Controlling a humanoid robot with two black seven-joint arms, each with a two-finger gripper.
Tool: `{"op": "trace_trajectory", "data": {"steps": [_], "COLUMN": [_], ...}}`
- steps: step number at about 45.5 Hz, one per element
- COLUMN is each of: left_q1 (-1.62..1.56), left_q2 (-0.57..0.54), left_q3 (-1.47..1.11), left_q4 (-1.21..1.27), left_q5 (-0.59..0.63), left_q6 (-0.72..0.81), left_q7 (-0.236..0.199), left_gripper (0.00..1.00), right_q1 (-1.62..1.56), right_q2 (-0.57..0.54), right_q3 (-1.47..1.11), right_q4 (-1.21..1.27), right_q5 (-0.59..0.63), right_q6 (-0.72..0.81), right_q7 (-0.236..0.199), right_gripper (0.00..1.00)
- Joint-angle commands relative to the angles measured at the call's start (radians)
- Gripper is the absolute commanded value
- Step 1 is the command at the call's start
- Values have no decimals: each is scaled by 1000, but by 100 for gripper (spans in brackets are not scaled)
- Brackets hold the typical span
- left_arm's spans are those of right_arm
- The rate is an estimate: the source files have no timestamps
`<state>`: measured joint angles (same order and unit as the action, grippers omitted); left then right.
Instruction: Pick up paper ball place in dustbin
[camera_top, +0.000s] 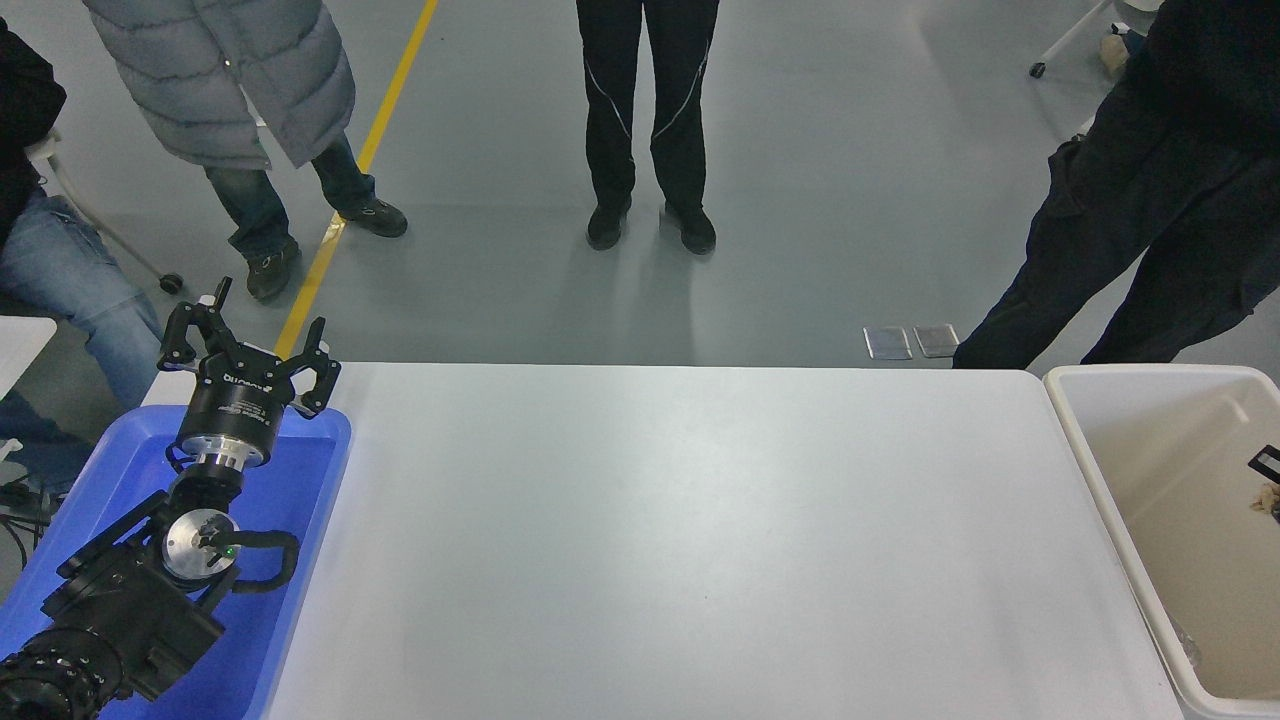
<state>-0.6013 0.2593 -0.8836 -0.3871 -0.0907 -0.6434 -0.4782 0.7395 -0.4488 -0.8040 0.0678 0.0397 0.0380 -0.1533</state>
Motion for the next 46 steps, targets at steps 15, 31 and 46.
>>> {"op": "trace_trajectory", "data": {"steps": [15, 31, 46], "left_q1": [0, 0, 0], "left_q2": [0, 0, 0], "left_q3": [0, 0, -2], "left_q4": [-1, 1, 1], "left_q5": [0, 0, 0], "left_q6": [-1, -1, -1], "left_q7": [0, 0, 1], "left_gripper": [98, 98, 98], "right_q1": [-58, -57, 323], "right_q2": [51, 48, -261], "right_q3": [19, 22, 8], "right_q4": [-72, -59, 681], "right_q5": [5, 3, -8], "right_q6": [-178, -182, -162], "right_q7": [1, 1, 1], "right_gripper": [82, 82, 100]}}
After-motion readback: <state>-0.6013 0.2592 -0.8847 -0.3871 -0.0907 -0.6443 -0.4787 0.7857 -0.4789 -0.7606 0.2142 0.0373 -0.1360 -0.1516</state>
